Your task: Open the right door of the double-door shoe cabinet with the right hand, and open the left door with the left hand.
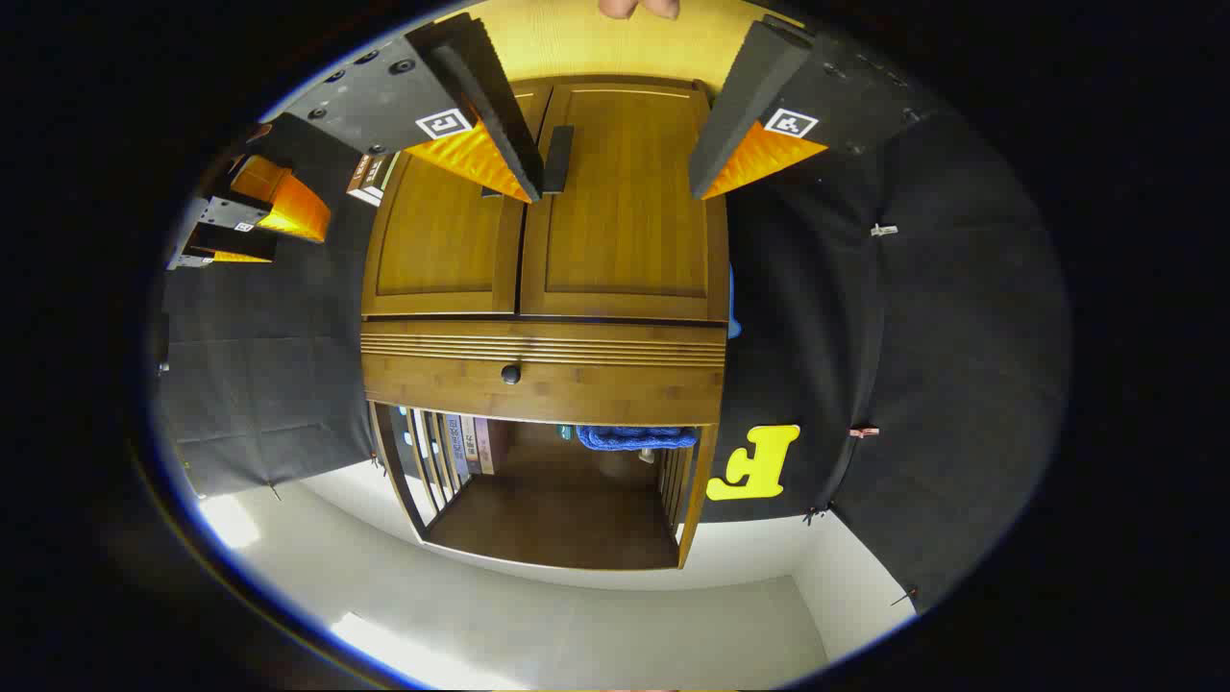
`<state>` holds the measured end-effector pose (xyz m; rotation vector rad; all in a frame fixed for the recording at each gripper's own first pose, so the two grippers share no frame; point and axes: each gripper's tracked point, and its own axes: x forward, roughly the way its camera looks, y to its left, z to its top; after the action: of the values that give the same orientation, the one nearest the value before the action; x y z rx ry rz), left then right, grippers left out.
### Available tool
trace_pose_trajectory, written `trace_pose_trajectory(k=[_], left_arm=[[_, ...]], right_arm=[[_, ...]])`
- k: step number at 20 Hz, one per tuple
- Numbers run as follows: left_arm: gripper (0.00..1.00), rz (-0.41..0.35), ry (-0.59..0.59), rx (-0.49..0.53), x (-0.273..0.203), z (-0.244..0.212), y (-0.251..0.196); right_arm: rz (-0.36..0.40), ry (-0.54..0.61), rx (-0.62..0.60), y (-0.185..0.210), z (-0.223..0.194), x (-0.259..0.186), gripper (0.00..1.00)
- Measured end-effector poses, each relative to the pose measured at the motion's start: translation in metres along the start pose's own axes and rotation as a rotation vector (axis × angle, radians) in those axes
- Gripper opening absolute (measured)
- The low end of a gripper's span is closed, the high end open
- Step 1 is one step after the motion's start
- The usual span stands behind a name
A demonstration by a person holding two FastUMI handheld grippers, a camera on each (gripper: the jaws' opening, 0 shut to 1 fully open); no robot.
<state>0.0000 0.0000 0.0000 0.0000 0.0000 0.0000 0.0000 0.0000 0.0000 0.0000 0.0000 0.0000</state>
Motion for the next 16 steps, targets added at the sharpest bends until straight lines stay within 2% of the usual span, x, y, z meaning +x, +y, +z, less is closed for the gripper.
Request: trace_pose_trajectory(k=[2,3,9,11,12,16], left_arm=[[0.92,-0.002,0.0,0.008,0.0002,-0.0005,-0.0015],[0.94,-0.003,-0.001,0.01,0.0007,0.001,-0.0018],[0.95,-0.009,-0.002,0.007,-0.0004,0.0004,-0.0035],[0.92,-0.01,-0.005,0.011,-0.0007,0.0008,-0.0033],[0.94,-0.01,-0.006,0.01,-0.0013,-0.0001,-0.003],[0.95,-0.017,-0.017,0.012,-0.0027,0.0017,-0.0036]], right_arm=[[-0.003,-0.001,-0.003,-0.0013,-0.0001,-0.0002,0.98],[-0.005,-0.002,-0.004,-0.0017,0.0,-0.0002,0.98],[-0.012,0.0,-0.002,-0.005,-0.0005,-0.0012,0.98],[-0.012,0.0,-0.002,-0.0043,-0.0006,-0.001,0.98],[-0.013,0.001,0.0,-0.004,-0.0004,-0.001,0.98],[-0.008,-0.002,-0.005,0.0027,0.0013,-0.0024,0.98]])
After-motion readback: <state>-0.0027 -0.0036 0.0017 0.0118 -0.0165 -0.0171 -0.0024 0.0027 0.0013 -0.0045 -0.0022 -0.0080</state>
